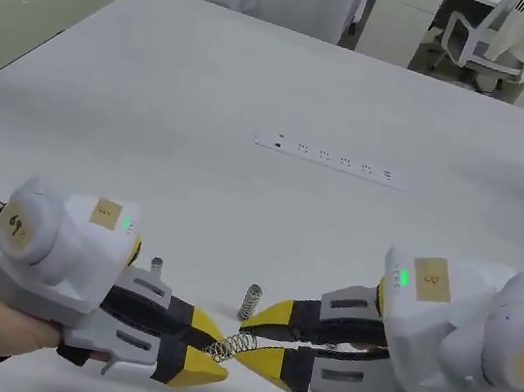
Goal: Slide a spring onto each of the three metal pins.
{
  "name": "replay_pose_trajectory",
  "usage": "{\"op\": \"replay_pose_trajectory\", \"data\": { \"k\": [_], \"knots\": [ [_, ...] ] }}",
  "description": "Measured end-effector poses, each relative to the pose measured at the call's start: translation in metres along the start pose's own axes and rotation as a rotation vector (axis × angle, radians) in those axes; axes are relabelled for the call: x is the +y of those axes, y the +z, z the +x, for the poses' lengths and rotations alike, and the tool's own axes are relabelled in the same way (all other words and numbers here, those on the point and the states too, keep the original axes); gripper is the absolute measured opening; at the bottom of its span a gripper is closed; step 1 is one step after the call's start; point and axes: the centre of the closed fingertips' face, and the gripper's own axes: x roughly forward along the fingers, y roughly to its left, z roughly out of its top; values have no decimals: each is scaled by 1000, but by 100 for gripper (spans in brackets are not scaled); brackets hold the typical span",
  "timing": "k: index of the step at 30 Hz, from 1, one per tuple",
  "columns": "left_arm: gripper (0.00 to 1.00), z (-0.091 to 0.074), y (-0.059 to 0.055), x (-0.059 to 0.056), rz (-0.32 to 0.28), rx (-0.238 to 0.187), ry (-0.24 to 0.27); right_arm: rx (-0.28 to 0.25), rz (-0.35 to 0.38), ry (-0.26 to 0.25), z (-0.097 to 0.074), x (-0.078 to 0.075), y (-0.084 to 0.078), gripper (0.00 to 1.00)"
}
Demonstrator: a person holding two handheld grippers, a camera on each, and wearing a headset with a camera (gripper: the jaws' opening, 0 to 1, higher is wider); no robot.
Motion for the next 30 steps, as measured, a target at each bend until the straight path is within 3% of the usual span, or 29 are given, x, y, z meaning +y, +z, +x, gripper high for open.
{"op": "replay_pose_trajectory", "data": {
  "k": [9,17,30],
  "knots": [
    [2,3,3,-5,14,5,-13,-33,-15,-17,9,2,13,7],
    [3,3,-1,-7,-4,18,-13,-33,-29,-25,10,5,11,7],
    [4,1,2,-6,-37,2,7,-31,-52,-25,7,4,13,7]
  ]
}}
